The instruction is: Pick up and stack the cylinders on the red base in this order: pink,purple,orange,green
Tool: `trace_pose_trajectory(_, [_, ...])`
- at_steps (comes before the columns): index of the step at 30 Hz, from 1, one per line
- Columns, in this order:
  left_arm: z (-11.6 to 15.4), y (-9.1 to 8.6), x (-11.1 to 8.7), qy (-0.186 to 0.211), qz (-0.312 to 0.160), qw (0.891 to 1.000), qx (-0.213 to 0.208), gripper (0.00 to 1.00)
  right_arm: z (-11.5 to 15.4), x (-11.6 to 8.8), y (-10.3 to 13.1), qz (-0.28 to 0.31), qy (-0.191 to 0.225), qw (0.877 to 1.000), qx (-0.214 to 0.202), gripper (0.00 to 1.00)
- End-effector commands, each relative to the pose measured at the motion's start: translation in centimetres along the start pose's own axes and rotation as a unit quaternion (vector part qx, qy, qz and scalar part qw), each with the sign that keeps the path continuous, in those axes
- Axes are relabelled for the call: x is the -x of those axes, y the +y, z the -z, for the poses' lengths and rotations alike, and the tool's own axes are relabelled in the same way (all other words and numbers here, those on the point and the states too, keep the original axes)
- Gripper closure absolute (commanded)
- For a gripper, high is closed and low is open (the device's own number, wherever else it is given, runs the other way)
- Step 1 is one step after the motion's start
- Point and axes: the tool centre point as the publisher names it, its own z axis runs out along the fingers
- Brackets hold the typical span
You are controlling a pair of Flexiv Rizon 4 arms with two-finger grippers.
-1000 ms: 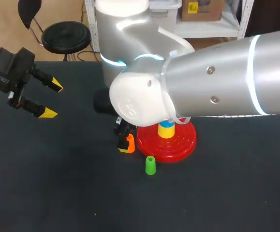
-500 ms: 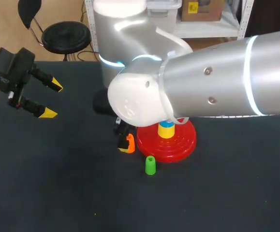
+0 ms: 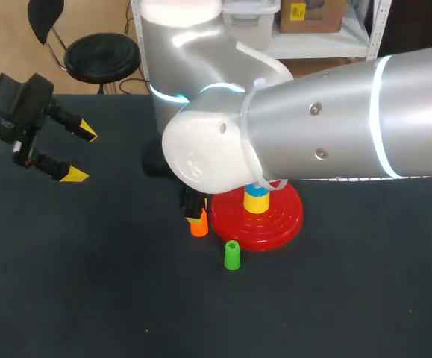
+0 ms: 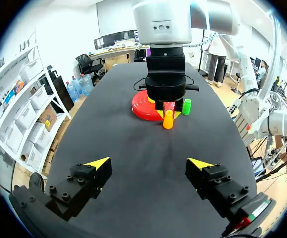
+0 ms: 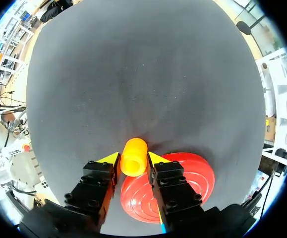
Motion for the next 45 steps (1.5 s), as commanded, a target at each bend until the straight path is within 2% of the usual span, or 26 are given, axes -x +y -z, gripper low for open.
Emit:
trace_pose_trajectory(1, [0.0,-0.1,0.0,0.0,-0.001,1.0,0.001,0.0,0.2,-0.2,-0.3,-0.006,-0.001,1.0,0.0,1.0])
trace_pose_trajectory(7, [0.0,-0.1,0.0,0.0,-0.001,1.0,0.001,0.0,0.5,-0.5,-0.5,-0.014,-0.003,1.0,-0.006,1.0])
trace_pose_trajectory(12, [0.0,-0.1,0.0,0.0,-0.001,1.0,0.001,0.0,2.3,-0.9,-1.1,-0.021,-0.007,0.999,-0.026,1.0])
trace_pose_trajectory(18, [0.0,-0.1,0.0,0.0,-0.001,1.0,0.001,0.0,6.1,-1.1,-2.0,-0.01,-0.011,0.998,-0.056,1.0])
trace_pose_trajectory(24, [0.0,-0.1,0.0,0.0,-0.001,1.0,0.001,0.0,11.3,-1.6,-3.2,-0.002,-0.016,0.996,-0.083,1.0])
trace_pose_trajectory(30, [0.0,-0.1,0.0,0.0,-0.001,1.0,0.001,0.0,16.5,-1.7,-3.8,0.011,-0.021,0.996,-0.084,1.0])
trace_pose_trajectory(36, [0.0,-0.1,0.0,0.0,-0.001,1.0,0.001,0.0,21.2,-2.2,-4.5,0.006,-0.012,0.994,-0.11,1.0])
trace_pose_trajectory(40, [0.0,-0.1,0.0,0.0,-0.001,1.0,0.001,0.0,23.5,-3.0,-5.0,-0.011,-0.007,0.992,-0.125,1.0])
trace_pose_trajectory(45, [0.0,-0.1,0.0,0.0,-0.001,1.0,0.001,0.0,24.9,-4.6,-5.8,-0.048,-0.003,0.99,-0.129,1.0])
